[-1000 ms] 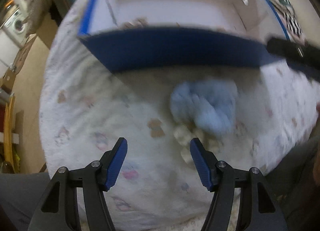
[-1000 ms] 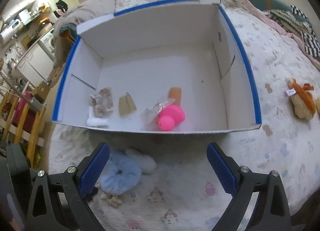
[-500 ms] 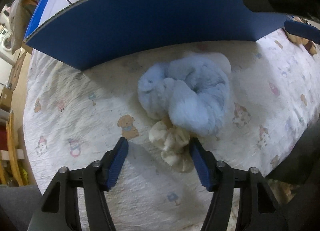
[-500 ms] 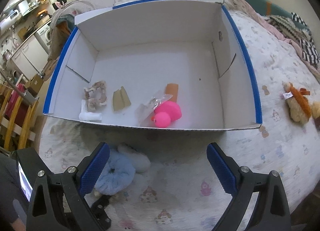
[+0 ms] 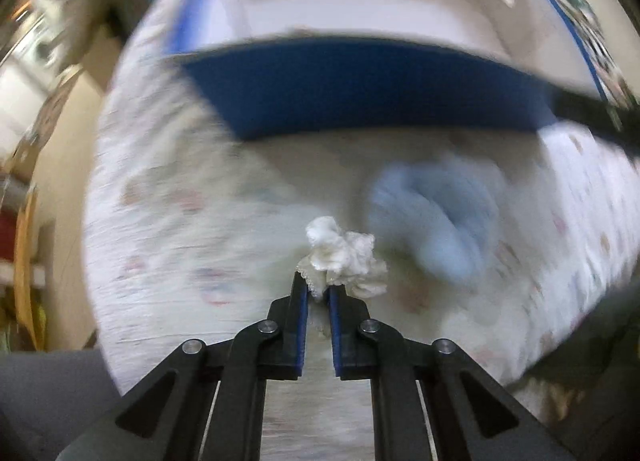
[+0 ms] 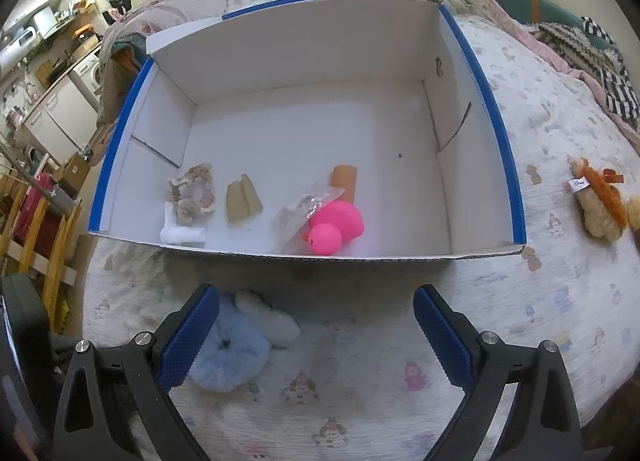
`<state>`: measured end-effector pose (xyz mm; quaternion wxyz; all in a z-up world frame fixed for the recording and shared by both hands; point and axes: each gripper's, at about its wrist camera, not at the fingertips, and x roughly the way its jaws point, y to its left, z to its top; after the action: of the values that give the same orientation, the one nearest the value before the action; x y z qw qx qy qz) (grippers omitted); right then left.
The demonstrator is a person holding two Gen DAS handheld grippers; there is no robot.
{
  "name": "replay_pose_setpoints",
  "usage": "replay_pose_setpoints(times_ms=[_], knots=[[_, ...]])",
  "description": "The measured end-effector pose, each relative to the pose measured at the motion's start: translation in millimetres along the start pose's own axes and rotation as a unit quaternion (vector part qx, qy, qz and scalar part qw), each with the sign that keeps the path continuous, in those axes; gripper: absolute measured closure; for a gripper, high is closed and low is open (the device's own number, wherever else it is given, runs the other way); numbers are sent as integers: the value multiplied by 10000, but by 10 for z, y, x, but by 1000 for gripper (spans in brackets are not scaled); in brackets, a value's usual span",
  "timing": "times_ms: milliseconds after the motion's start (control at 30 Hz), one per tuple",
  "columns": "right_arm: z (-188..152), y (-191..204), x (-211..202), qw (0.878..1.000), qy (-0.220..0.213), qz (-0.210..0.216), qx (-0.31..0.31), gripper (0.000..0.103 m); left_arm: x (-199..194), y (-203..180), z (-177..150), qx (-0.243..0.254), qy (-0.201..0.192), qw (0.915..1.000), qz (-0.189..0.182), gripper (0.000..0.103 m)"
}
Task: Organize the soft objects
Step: 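Grasp the white scrunchie with the left tool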
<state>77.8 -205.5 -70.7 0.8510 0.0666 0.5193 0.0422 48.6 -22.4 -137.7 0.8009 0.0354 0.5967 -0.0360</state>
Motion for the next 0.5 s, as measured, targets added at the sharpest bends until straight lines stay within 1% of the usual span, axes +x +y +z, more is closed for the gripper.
replay_pose_setpoints(times_ms=[67, 133, 233, 267, 333, 367, 433, 500], knots=[[2, 7, 16, 10000, 18, 22, 8, 0, -51, 213, 48, -356, -113, 9991, 186, 94], [7, 14, 50, 9999, 65, 98, 50, 0, -100, 363, 89, -639, -200, 9974, 255, 94], [9, 20, 100, 9995, 136, 245, 130, 0, -210, 501, 139, -954, -475, 9936, 362, 94], [8, 24, 113, 9995, 146, 237, 136, 0, -243, 542, 122, -1016, -554, 9927, 345, 94], [2, 40, 145, 9997, 180, 156, 63, 0, -261, 506, 172, -1038, -630, 9920, 339, 94], [-5, 49, 162, 9996, 223, 191, 47, 0, -261, 492, 179, -1025, -663, 9919, 349, 94], [-26, 66, 223, 9987, 358, 347, 52, 0, -301, 407, 171, -1013, -685, 9920, 317, 94], [-65, 128, 328, 9965, 634, 541, -31, 0, -308, 366, 191, -997, -677, 9924, 260, 94]])
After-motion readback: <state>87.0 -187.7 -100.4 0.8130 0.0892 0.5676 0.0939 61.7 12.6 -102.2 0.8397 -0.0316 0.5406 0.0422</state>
